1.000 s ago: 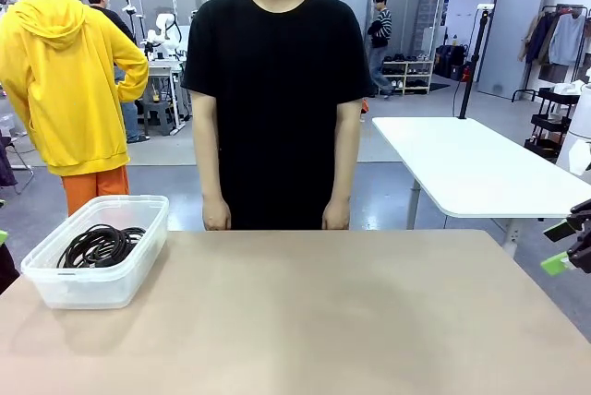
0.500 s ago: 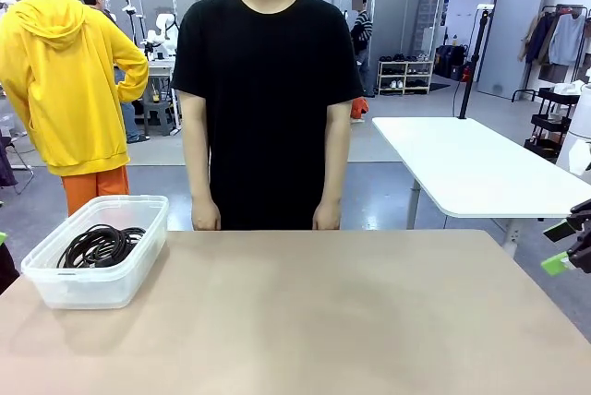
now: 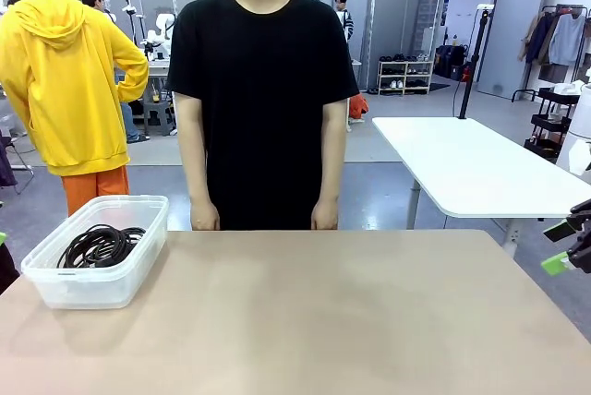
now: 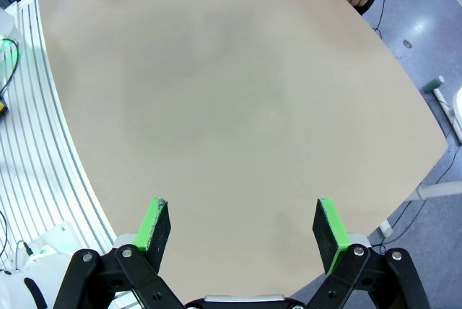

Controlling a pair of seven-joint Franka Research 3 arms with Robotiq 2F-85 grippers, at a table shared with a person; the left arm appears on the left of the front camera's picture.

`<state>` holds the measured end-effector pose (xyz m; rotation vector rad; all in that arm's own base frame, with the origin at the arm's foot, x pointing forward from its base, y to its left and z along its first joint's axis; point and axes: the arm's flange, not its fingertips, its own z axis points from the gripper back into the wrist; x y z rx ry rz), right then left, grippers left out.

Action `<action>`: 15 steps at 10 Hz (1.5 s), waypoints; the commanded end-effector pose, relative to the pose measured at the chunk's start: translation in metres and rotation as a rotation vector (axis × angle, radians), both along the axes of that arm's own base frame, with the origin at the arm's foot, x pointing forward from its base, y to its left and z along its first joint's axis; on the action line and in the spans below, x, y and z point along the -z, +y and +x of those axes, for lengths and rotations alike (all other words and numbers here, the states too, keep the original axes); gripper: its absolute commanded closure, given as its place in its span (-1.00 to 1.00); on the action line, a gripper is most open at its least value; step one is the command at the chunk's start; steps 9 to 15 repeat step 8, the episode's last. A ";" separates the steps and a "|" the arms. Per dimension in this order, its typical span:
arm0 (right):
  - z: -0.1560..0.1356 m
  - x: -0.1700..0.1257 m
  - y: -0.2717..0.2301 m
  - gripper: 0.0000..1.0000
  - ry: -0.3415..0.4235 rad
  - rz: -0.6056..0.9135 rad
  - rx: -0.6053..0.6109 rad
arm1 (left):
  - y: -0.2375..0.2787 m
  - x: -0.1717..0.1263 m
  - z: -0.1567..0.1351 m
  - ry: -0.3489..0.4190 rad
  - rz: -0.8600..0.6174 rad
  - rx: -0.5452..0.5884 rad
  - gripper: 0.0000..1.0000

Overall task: Organize and store the cables.
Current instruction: Place the USB Extension Cable into the Organizing box.

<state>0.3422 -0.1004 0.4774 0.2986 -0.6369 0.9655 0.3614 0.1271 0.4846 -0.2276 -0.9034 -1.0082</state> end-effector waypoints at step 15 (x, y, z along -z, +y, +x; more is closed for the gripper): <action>0.000 -0.001 0.001 -1.00 0.000 0.013 0.001 | -0.001 -0.003 0.001 0.007 -0.021 -0.004 -1.00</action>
